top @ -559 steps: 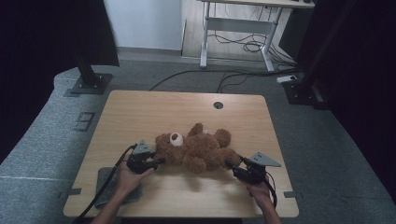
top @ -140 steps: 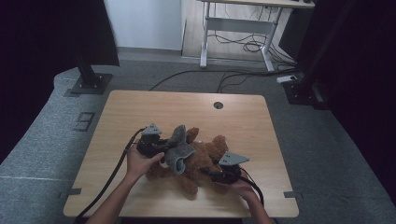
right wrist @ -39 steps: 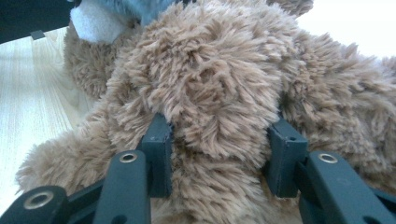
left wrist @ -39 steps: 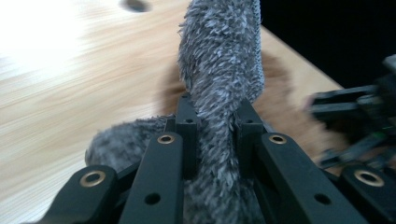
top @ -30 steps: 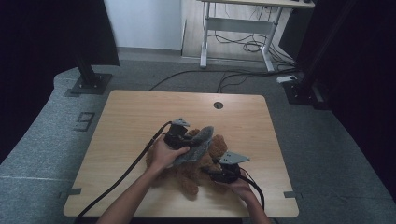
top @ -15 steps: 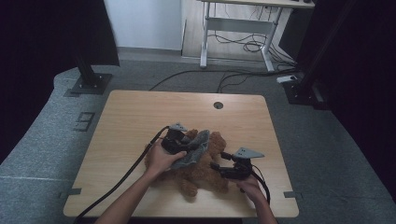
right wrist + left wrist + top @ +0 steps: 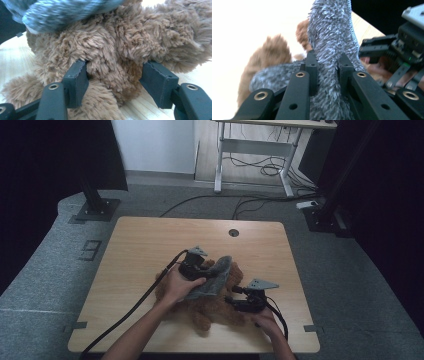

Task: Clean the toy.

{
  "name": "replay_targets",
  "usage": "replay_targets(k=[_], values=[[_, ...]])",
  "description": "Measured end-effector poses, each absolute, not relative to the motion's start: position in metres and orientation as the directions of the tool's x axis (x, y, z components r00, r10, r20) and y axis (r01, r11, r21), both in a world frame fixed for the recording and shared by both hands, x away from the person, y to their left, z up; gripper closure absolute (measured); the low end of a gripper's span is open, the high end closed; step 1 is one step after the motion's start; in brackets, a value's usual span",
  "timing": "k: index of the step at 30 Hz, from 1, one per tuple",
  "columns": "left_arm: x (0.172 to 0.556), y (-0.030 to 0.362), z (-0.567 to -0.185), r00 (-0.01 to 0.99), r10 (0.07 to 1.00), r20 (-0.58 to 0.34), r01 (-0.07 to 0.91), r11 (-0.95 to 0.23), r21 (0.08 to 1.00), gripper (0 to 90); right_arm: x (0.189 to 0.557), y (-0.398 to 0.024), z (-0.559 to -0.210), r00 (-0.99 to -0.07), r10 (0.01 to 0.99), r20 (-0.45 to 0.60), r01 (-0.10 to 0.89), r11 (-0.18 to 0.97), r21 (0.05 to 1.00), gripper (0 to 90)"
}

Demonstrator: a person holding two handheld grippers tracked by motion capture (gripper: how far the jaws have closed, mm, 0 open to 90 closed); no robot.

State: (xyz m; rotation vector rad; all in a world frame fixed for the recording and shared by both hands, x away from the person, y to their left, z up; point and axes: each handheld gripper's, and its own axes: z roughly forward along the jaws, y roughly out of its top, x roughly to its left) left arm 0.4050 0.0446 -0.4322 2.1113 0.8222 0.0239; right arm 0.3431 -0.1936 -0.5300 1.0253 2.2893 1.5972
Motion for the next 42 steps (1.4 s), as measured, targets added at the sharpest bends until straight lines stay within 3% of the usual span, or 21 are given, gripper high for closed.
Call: replay_targets(k=[8, 16, 19, 32, 42], values=[[0.423, -0.01, -0.439, 0.796, 0.568, -0.21, 0.552, -0.538, 0.638, 75.5, 0.34, -0.192, -0.528, -0.75, 0.629, 0.205, 0.417, 0.209, 0.885, 37.7], [0.419, 0.002, -0.438, 0.789, 0.593, -0.159, 0.541, -0.548, 0.638, 75.5, 0.34, -0.193, -0.528, -0.748, 0.64, 0.174, 0.408, 0.238, 0.881, 38.0], [0.416, 0.017, -0.433, 0.785, 0.608, -0.12, 0.531, -0.56, 0.636, 75.6, 0.339, -0.193, -0.528, -0.744, 0.649, 0.162, 0.405, 0.245, 0.881, 38.0], [0.401, 0.118, -0.426, 0.721, 0.68, -0.133, 0.564, -0.465, 0.682, 75.6, 0.34, -0.193, -0.528, -0.741, 0.65, 0.167, 0.413, 0.246, 0.877, 37.0], [0.38, 0.201, -0.442, 0.648, 0.731, -0.214, 0.603, -0.321, 0.73, 75.1, 0.341, -0.194, -0.528, -0.738, 0.652, 0.176, 0.421, 0.24, 0.875, 34.1]])
